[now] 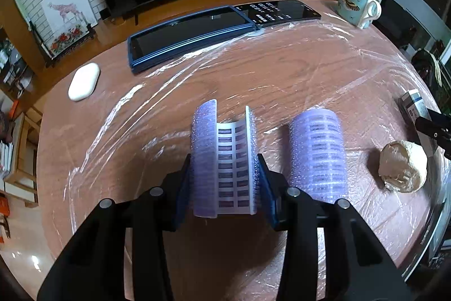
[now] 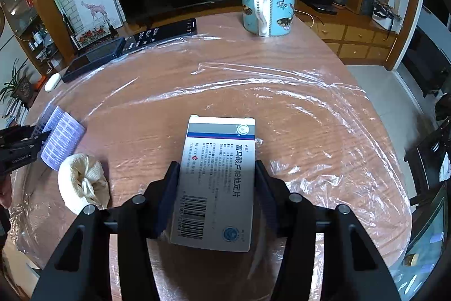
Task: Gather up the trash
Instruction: 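Grasp a purple hair roller with the left gripper while the right grasps the white medicine box, then lift the roller and white box and carry them over the black bin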
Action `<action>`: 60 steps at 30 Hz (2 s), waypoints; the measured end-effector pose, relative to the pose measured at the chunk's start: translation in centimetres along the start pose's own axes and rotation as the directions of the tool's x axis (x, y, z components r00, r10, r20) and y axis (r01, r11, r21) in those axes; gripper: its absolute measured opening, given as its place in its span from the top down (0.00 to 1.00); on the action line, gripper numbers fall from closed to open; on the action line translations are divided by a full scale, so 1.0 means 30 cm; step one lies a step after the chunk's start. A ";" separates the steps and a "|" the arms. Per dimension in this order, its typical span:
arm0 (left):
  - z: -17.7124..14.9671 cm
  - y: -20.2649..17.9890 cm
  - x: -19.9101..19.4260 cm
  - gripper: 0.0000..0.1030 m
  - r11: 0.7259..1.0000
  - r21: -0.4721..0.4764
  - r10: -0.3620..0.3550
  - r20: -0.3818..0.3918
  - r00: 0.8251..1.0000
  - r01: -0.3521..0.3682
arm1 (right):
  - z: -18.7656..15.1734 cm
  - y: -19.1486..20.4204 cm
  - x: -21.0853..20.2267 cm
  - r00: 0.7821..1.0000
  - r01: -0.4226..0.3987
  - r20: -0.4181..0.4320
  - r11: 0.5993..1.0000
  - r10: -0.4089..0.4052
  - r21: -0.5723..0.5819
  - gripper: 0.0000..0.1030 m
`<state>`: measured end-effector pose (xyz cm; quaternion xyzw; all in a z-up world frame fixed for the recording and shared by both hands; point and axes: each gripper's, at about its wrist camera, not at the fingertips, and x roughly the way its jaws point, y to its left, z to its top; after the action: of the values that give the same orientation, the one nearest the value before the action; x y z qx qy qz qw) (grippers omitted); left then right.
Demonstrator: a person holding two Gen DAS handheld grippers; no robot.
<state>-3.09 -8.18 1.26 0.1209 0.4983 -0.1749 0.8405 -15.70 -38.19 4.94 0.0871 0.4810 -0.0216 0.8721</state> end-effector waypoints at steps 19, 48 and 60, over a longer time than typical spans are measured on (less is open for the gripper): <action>-0.082 0.001 -0.119 0.58 0.991 -0.135 -0.010 0.058 0.998 0.018 | 0.011 0.070 -0.089 0.993 -0.104 0.041 0.992 0.107 -0.064 0.49; -0.254 -0.206 -0.297 0.57 0.992 -0.120 -0.038 0.109 0.993 0.051 | -0.119 0.138 -0.276 0.975 -0.206 0.055 0.966 0.217 -0.156 0.49; -0.332 -0.307 -0.356 0.57 0.994 -0.084 -0.061 0.113 0.992 0.071 | -0.214 0.163 -0.359 0.959 -0.269 0.031 0.940 0.281 -0.211 0.49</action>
<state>-19.56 -10.93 5.67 0.0575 0.4622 -0.1867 0.8650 -26.25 -32.77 11.30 0.0627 0.4369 0.1473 0.8852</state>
